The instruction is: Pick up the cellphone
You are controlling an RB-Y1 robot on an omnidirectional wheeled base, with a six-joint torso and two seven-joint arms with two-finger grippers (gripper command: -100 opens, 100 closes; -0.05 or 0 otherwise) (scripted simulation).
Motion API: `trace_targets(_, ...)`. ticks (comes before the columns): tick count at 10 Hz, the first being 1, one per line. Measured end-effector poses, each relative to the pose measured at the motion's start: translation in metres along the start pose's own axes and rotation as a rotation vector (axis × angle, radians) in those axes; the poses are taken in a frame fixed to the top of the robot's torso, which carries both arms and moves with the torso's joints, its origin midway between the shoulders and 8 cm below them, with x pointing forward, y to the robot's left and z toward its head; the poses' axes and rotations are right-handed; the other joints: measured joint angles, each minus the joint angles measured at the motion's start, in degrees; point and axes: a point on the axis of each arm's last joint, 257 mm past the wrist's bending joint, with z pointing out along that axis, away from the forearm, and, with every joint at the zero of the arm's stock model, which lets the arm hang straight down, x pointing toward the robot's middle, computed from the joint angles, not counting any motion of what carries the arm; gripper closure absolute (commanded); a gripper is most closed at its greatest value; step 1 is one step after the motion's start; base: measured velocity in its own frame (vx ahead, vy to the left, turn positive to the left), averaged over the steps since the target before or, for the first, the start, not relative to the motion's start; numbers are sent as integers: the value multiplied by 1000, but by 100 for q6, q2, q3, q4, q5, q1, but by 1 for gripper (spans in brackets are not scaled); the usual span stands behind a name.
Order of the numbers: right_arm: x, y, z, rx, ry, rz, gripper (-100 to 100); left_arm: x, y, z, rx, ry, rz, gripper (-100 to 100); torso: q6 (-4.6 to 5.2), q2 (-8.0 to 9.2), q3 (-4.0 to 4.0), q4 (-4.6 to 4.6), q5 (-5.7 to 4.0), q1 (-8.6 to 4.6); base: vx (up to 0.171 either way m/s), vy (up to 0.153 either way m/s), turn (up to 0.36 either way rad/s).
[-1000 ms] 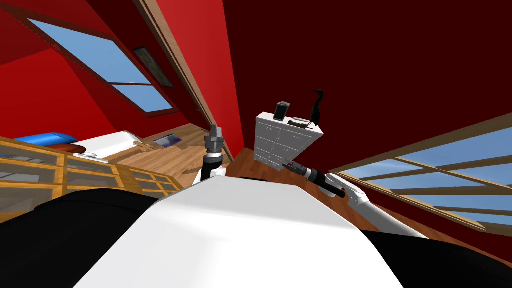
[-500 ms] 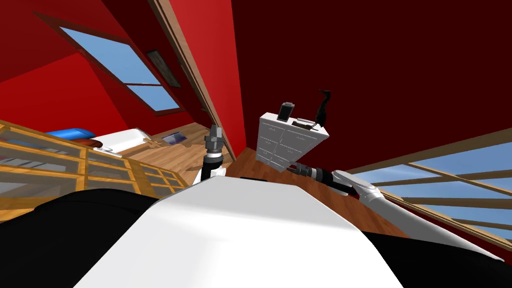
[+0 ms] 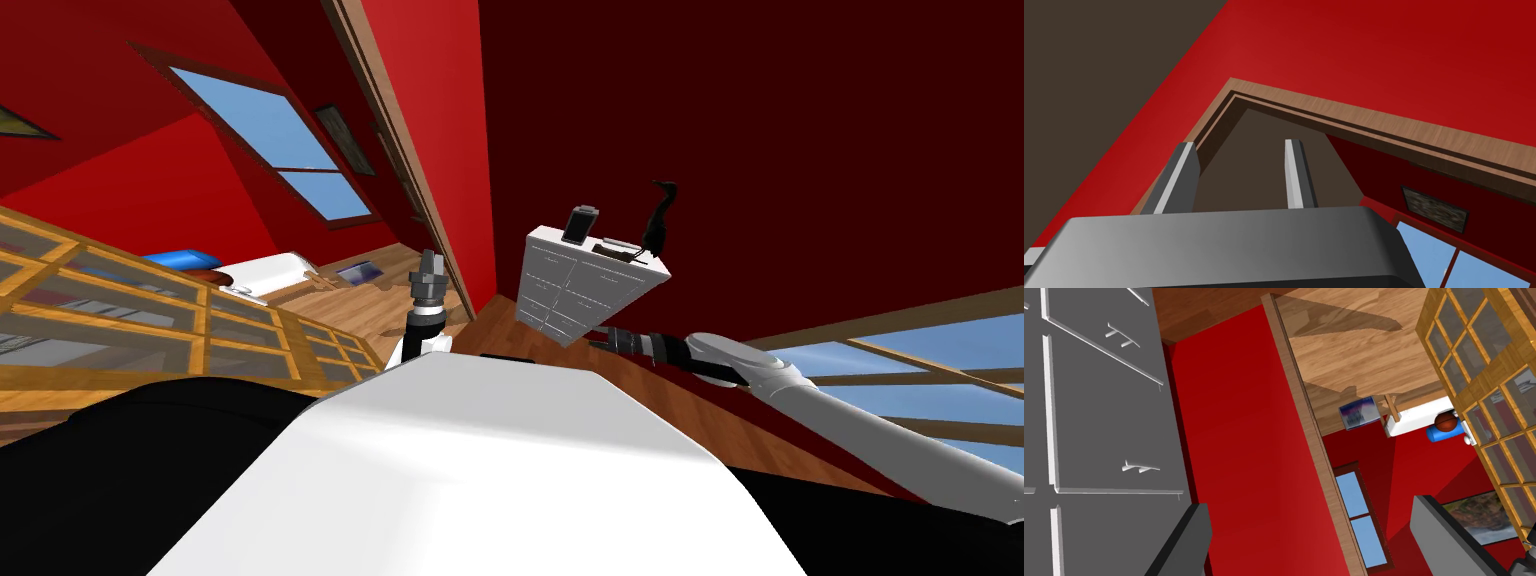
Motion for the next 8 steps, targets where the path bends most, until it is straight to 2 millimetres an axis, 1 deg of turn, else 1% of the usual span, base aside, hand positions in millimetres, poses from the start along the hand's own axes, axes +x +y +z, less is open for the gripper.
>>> trace_targets(1,6,-2,-10,5,42,-16,-100,0,0,0,0,0,0,0,4,1,1,1,1,0,-3,16,-14)
trace_targets(2,7,-7,-17,16,66,-26,-100,0,0,0,0,0,0,0,4,1,1,1,-1,-5,2,30,128)
trace_targets(4,17,-24,-43,39,160,-63,-100,0,0,0,0,0,0,0,3,-3,-2,0,0,-2,0,20,33)
trace_targets(5,18,-25,-49,44,179,-66,-100,0,0,0,0,0,0,0,5,0,0,0,-2,-6,4,28,122)
trace_targets(6,24,-34,-65,60,228,-83,-100,0,0,0,0,0,0,0,0,-3,-2,-1,-1,-3,7,24,75)
trace_targets(7,26,-38,-81,70,269,-94,-100,0,0,0,0,0,0,0,4,-4,-2,0,0,-3,20,40,112)
trace_targets(8,33,-48,-98,87,323,-109,-100,0,0,0,0,0,0,0,1,-9,-5,-2,-1,1,19,31,55)
